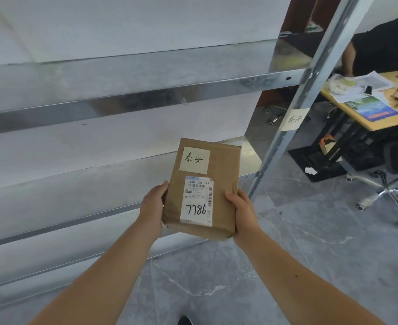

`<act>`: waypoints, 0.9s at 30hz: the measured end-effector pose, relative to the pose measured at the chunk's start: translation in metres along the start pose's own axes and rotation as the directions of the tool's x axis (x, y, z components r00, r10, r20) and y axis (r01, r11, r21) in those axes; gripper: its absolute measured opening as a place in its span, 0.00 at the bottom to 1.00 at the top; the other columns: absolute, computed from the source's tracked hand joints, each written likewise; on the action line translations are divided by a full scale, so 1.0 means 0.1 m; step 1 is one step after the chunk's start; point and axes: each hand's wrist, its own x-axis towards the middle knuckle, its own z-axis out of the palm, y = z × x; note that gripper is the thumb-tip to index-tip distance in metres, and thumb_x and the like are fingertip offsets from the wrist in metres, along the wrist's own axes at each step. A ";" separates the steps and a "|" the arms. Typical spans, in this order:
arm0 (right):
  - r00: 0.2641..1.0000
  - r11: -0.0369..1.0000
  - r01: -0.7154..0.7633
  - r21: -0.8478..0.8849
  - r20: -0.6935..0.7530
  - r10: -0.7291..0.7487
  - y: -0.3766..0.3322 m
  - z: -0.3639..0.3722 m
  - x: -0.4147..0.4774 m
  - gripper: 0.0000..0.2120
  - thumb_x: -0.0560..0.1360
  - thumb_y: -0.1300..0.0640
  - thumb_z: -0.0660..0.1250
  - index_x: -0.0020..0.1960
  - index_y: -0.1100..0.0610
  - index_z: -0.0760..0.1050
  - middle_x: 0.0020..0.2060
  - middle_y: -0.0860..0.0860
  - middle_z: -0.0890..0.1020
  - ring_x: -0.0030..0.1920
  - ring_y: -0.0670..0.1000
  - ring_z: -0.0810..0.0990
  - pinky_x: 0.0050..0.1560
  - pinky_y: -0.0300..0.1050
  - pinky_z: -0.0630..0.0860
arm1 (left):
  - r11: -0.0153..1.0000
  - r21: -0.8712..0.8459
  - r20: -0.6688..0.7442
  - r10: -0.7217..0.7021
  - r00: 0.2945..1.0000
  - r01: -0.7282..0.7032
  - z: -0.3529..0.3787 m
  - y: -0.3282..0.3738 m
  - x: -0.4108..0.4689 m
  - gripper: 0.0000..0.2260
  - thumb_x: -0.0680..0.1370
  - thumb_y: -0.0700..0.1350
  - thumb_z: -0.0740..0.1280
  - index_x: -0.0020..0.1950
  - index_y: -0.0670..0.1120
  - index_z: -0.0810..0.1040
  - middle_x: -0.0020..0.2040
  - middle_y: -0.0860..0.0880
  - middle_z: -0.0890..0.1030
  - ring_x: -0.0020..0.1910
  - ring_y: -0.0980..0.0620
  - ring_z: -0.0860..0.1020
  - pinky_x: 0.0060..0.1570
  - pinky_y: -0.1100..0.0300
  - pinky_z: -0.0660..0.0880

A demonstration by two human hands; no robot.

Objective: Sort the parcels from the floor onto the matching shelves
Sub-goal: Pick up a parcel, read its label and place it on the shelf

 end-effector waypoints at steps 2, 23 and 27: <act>0.999 0.999 -0.017 0.030 -0.044 0.019 0.00 0.06 0.04 0.12 0.80 0.59 0.70 0.63 0.53 0.81 0.53 0.54 0.90 0.54 0.59 0.88 0.52 0.57 0.85 | 1.000 0.009 0.004 0.020 1.000 -0.020 0.00 0.04 0.06 0.19 0.84 0.56 0.64 0.55 0.43 0.87 0.55 0.43 0.90 0.62 0.39 0.84 0.57 0.47 0.75; 0.925 0.990 -0.014 0.141 -0.374 0.067 0.14 0.59 0.34 0.32 0.80 0.51 0.72 0.81 0.46 0.63 0.68 0.51 0.78 0.62 0.57 0.81 0.68 0.63 0.78 | 0.891 0.386 -0.060 0.284 0.957 -0.240 0.04 0.44 0.48 0.16 0.81 0.54 0.67 0.39 0.46 0.80 0.40 0.50 0.81 0.46 0.43 0.80 0.55 0.41 0.82; 0.900 0.993 0.024 0.112 -0.436 0.027 0.13 0.73 0.40 0.26 0.79 0.52 0.73 0.75 0.51 0.70 0.55 0.49 0.81 0.50 0.48 0.81 0.45 0.46 0.77 | 0.908 0.302 -0.097 0.332 0.938 -0.290 0.05 0.41 0.51 0.03 0.73 0.50 0.75 0.44 0.53 0.83 0.46 0.54 0.86 0.52 0.46 0.85 0.54 0.43 0.84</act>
